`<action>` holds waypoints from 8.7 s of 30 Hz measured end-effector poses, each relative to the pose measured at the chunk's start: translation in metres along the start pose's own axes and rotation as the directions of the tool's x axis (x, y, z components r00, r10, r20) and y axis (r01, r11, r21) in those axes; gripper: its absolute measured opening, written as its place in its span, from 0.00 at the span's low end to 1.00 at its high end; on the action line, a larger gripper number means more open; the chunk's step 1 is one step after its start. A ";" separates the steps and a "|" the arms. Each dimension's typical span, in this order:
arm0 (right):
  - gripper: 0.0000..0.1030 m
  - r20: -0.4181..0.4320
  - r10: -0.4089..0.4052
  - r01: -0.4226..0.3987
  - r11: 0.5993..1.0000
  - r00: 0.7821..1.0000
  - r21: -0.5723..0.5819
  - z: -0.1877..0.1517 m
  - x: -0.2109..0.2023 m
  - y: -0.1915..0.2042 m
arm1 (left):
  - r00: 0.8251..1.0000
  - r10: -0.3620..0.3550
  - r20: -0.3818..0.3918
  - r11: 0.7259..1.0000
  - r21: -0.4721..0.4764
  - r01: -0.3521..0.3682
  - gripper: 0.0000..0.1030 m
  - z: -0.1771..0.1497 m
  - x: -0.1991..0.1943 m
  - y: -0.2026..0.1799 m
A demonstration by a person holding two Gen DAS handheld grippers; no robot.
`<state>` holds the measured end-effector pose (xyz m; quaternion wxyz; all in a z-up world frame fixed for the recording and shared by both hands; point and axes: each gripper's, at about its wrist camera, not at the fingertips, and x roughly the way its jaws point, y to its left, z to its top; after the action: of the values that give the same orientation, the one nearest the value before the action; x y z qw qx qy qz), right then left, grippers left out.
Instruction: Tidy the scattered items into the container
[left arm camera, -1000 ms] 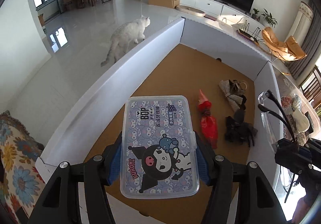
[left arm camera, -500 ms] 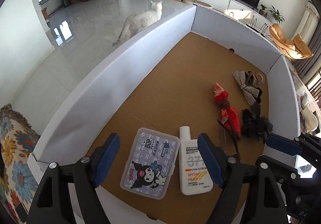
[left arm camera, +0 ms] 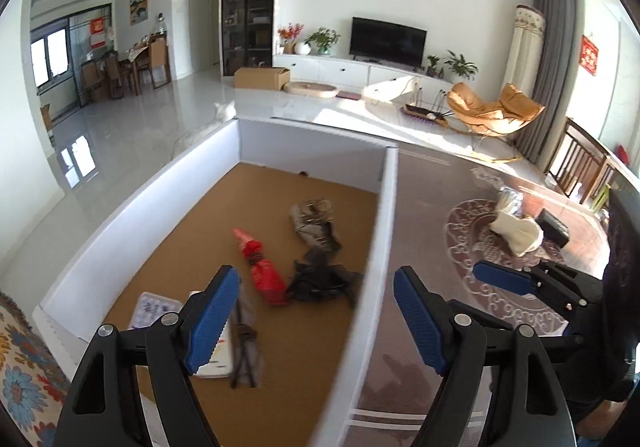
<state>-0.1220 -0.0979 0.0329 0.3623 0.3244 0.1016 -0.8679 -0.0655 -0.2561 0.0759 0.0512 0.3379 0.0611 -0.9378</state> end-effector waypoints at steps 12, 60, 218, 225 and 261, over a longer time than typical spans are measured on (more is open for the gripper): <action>0.55 -0.212 -0.408 0.458 0.830 0.888 0.318 -0.200 -0.126 -0.216 | 0.939 -0.300 -0.168 0.916 0.226 0.333 0.98 -0.096 0.097 -0.216; 0.71 -0.284 -0.420 0.501 0.789 0.862 0.356 -0.215 -0.110 -0.229 | 0.924 -0.270 -0.270 0.932 0.167 0.321 1.00 -0.105 0.147 -0.215; 0.61 -0.148 -0.255 0.291 0.894 0.956 0.341 -0.206 -0.133 -0.289 | 0.905 -0.229 -0.359 0.942 0.154 0.299 0.45 -0.074 0.165 -0.267; 0.79 -0.157 -0.374 0.401 0.890 0.914 0.215 -0.162 -0.095 -0.312 | 0.926 -0.210 -0.315 0.938 0.202 0.281 0.63 -0.079 0.165 -0.274; 0.79 -0.249 -0.280 0.332 0.921 0.927 0.202 -0.169 -0.058 -0.341 | 0.946 -0.135 -0.295 0.931 0.290 0.223 1.00 -0.089 0.173 -0.294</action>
<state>-0.2452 0.2486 -0.0805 0.1663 0.4381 0.0841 -0.8794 -0.1826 0.0377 -0.0793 -0.0995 0.4591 -0.0541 -0.8811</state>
